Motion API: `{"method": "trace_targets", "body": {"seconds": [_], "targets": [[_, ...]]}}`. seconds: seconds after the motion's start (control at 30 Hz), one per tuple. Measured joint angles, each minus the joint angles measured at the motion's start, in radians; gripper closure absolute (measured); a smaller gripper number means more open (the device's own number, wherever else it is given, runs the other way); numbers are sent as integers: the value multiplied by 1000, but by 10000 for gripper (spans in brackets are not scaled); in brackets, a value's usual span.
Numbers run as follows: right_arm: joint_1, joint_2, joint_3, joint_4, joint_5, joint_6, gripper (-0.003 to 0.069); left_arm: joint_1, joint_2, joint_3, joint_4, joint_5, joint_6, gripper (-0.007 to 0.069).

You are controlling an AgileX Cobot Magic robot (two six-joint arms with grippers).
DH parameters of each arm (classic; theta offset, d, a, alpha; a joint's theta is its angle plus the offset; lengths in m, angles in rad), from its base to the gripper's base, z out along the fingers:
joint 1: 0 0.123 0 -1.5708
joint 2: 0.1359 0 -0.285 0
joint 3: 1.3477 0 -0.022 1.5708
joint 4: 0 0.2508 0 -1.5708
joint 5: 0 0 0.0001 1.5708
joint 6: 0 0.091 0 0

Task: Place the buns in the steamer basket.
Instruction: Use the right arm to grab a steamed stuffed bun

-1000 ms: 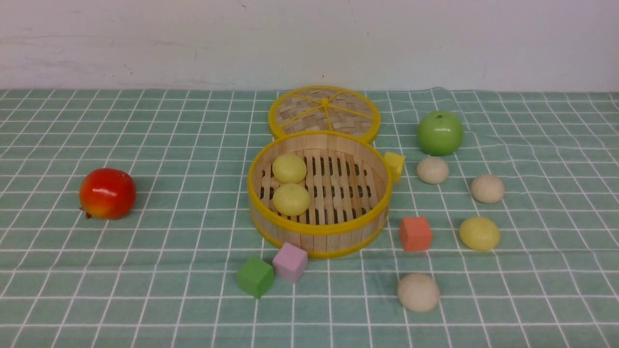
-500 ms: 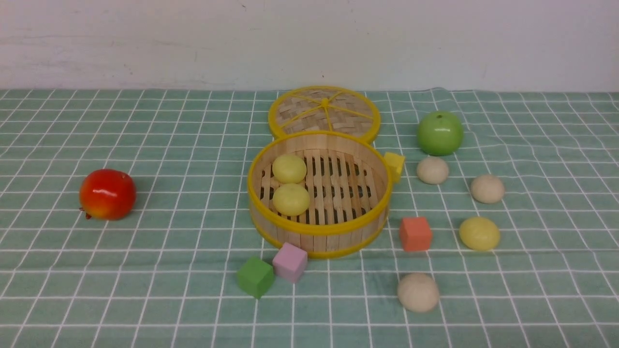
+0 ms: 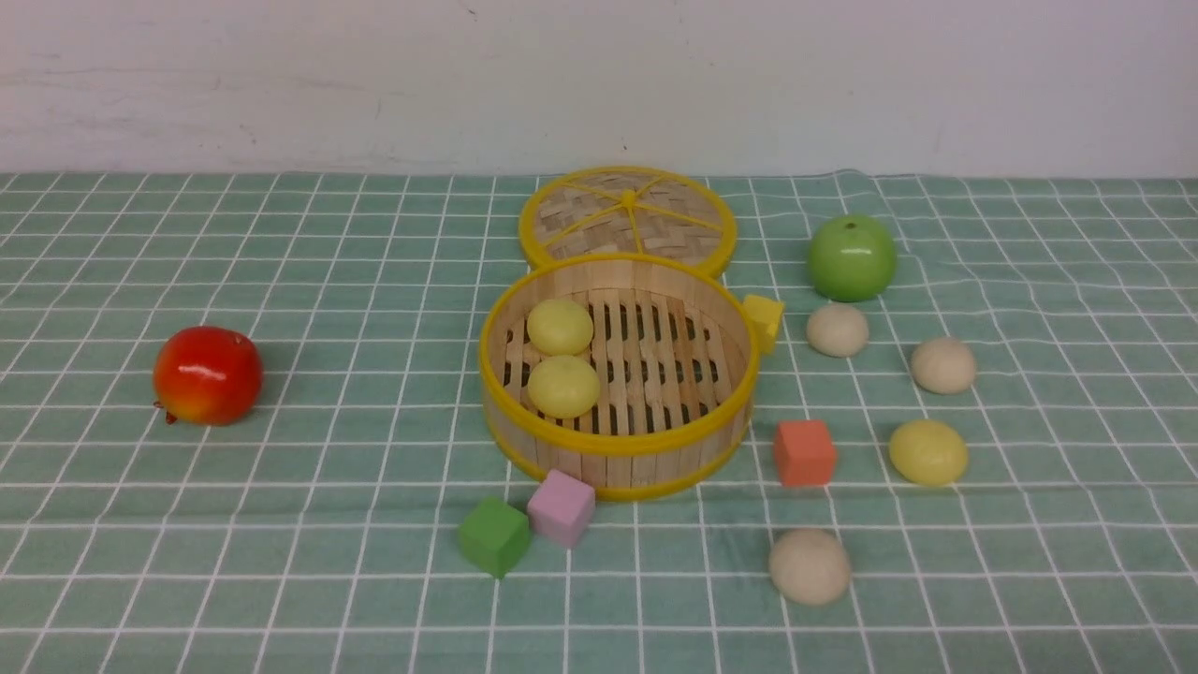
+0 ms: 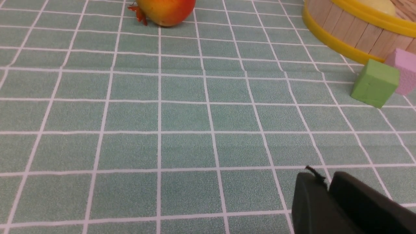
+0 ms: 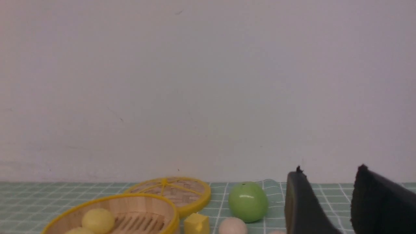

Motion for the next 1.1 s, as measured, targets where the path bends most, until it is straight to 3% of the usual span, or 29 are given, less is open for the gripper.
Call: {"method": "trace_targets", "body": {"seconds": [0.43, 0.67, 0.83, 1.1], "targets": [[0, 534, -388, 149, 84, 99, 419, 0, 0, 0, 0, 0, 0, 543], [-2, 734, -393, 49, 76, 120, 419, 0, 0, 0, 0, 0, 0, 543], [-2, 878, -394, 12, 74, 232, 419, 0, 0, 0, 0, 0, 0, 543], [-4, 1080, -503, -225, 144, 454, 419, 0, 0, 0, 0, 0, 0, 540]]}}
